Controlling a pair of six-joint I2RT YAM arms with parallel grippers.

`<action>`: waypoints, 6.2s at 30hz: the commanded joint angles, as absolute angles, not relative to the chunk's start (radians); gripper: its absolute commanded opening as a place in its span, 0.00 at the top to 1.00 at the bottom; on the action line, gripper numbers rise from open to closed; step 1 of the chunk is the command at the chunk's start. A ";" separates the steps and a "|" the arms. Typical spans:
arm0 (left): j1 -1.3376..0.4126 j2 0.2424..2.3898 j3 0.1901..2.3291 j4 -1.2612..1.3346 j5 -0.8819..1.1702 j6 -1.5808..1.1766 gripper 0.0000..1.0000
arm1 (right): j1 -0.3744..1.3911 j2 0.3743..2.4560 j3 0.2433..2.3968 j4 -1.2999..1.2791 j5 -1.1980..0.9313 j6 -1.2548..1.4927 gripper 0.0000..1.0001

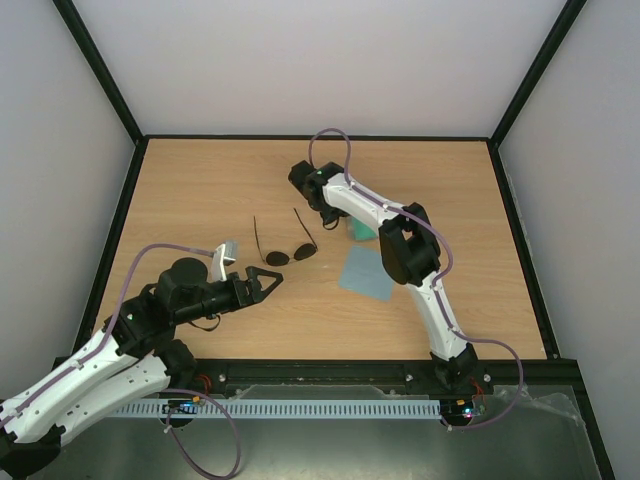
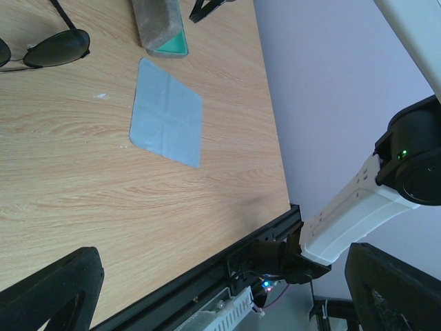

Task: Organize the sunglasses
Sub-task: Place the sunglasses case at the center of the board, then adjust the sunglasses case at the center of the board.

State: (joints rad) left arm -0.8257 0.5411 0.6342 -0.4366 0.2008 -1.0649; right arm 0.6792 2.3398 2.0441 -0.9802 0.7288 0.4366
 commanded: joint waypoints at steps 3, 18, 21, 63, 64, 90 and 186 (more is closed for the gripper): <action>-0.821 0.540 0.650 -0.443 0.192 -1.061 0.01 | 0.680 2.244 1.984 -0.911 0.615 0.421 0.13; -0.821 0.557 0.661 -0.453 0.179 -1.057 0.01 | 0.512 1.809 1.601 -0.607 0.281 0.497 0.15; -0.819 0.563 0.661 -0.456 0.178 -1.055 0.01 | 0.419 1.740 1.444 -0.541 0.234 0.512 0.23; -0.820 0.613 0.642 -0.454 0.172 -1.049 0.01 | 0.368 1.612 1.277 -0.340 -0.010 0.376 0.39; -0.821 0.614 0.642 -0.453 0.171 -1.048 0.01 | 0.373 1.642 1.312 -0.357 -0.022 0.366 0.37; -0.821 0.538 0.671 -0.515 0.152 -1.047 0.01 | 0.479 2.110 1.784 -0.732 0.116 0.454 0.43; -0.821 0.430 0.763 -0.702 0.170 -1.028 0.01 | 0.519 1.923 1.386 -0.377 0.445 1.852 0.84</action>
